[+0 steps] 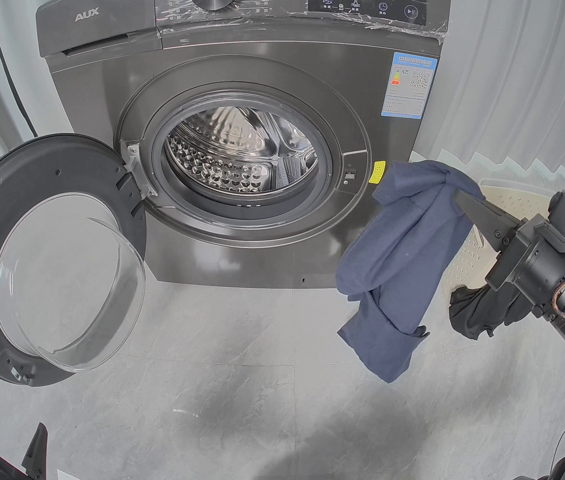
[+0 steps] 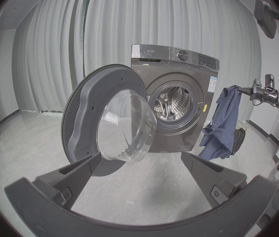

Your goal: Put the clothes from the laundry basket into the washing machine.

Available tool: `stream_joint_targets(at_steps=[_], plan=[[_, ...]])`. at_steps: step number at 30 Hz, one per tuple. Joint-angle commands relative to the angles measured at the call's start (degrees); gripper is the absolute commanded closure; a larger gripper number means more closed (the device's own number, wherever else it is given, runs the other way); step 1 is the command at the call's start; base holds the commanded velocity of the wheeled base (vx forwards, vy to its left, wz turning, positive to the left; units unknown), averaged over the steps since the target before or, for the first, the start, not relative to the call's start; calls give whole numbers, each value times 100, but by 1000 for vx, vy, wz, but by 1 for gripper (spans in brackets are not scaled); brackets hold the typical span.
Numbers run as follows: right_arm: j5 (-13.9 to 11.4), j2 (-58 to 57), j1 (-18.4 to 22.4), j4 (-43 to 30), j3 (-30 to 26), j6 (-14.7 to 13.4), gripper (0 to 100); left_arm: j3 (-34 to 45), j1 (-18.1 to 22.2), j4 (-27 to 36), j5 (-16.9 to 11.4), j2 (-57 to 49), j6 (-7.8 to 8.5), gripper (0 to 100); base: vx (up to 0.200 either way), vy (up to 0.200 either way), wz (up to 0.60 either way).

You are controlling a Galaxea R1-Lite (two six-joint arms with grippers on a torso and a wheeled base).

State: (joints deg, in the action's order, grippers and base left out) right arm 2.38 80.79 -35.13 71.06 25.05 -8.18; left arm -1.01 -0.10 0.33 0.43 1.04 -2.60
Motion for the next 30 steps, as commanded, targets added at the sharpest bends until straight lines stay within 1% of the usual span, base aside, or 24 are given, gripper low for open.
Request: stream_joint_targets(at_steps=[1, 5, 10, 12, 13, 16, 18, 20, 25, 27, 28, 30], plan=[[61, -28, 24, -13, -35, 1, 100, 75, 1, 2, 1, -68, 5, 0, 0, 0, 0], [158, -19, 42, -48, -44, 1, 100, 75, 1, 2, 1, -77, 14, 0, 0, 200, 0], [175, 42, -29, -66, 35, -8, 100, 84, 10, -7, 1, -86, 31, 0, 0, 200, 0], [140, 192, -37, -39, 52, 1, 100, 84, 19, -24, 1, -86, 49, 0, 0, 0, 0], [140, 262, -46, -13, 88, 1, 100, 92, 19, -24, 1, -86, 31, 0, 0, 0, 0], [140, 394, -143, 4, 228, 1, 100, 92, 19, -24, 1, -95, 66, 0, 0, 0, 0], [167, 420, -257, -13, 386, 1, 100, 101, 27, -15, -16, -95, 198, 0, 0, 0, 0], [167, 482, -310, 4, 439, 1, 100, 92, 19, -15, -25, -86, 251, 0, 0, 0, 0], [131, 658, -380, 22, 492, -8, 100, 101, 36, -24, -25, -95, 277, 0, 0, 0, 0], [123, 772, -451, 40, 597, -17, 100, 101, 36, -24, -16, -104, 251, 0, 0, 0, 0], [114, 789, -451, 40, 615, -17, 100, 101, 36, -24, -16, -104, 207, 0, 0, 0, 0], [105, 798, -459, 48, 659, -8, 100, 101, 36, -33, -8, -104, 207, 0, 0, 0, 0]])
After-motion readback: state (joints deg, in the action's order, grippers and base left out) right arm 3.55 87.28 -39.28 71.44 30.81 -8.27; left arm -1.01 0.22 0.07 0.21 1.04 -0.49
